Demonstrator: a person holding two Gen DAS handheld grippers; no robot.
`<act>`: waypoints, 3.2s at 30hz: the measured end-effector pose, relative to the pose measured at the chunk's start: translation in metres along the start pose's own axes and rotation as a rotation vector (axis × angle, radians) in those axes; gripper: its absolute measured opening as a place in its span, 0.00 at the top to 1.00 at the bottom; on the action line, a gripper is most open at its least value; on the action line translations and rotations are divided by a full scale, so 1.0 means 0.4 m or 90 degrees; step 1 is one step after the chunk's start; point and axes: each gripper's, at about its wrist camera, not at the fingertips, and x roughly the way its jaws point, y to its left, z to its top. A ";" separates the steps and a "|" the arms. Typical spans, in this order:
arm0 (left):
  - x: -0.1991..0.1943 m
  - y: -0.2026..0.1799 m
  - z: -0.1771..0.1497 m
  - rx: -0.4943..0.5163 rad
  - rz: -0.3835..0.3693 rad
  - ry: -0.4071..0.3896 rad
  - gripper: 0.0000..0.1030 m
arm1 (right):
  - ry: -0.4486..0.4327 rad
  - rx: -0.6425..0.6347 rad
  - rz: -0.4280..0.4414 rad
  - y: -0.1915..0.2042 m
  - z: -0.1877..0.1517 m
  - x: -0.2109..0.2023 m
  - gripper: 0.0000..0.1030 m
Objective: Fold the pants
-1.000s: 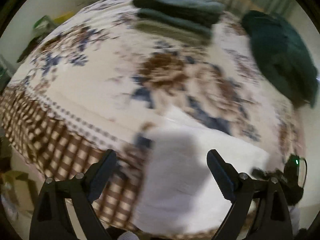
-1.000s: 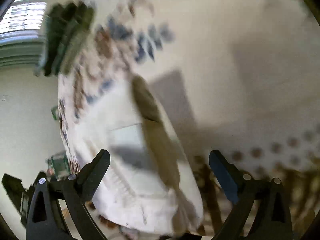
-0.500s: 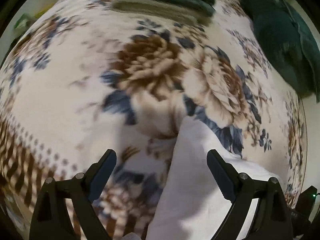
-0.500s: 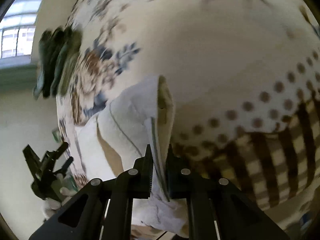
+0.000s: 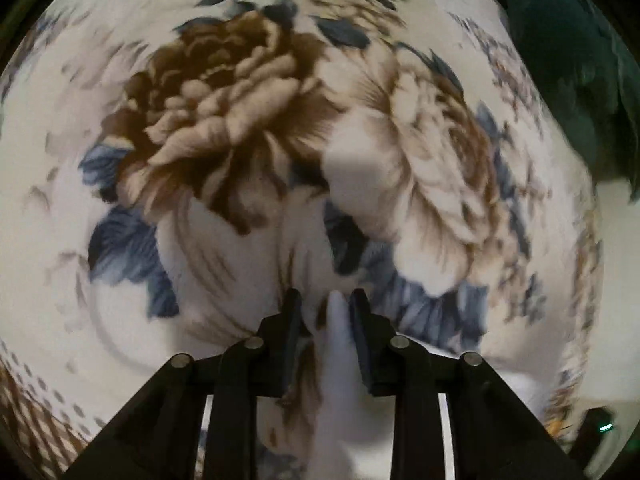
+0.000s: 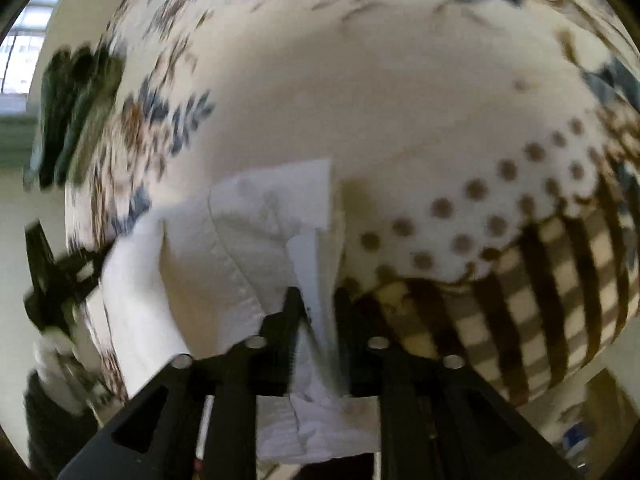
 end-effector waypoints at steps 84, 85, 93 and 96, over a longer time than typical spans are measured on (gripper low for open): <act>-0.289 0.002 -0.329 -0.019 -0.260 -0.082 0.79 | -0.065 0.132 0.361 0.215 -0.189 -0.045 0.67; -0.316 -0.007 -0.325 -0.025 -0.262 -0.089 0.79 | -0.063 0.120 0.357 0.230 -0.180 -0.072 0.68; -0.551 -0.046 -0.137 -0.040 -0.296 -0.156 0.79 | -0.093 0.013 0.359 0.495 -0.039 -0.310 0.68; -0.628 -0.042 0.000 -0.026 -0.306 -0.181 0.79 | -0.117 -0.014 0.370 0.634 0.036 -0.366 0.68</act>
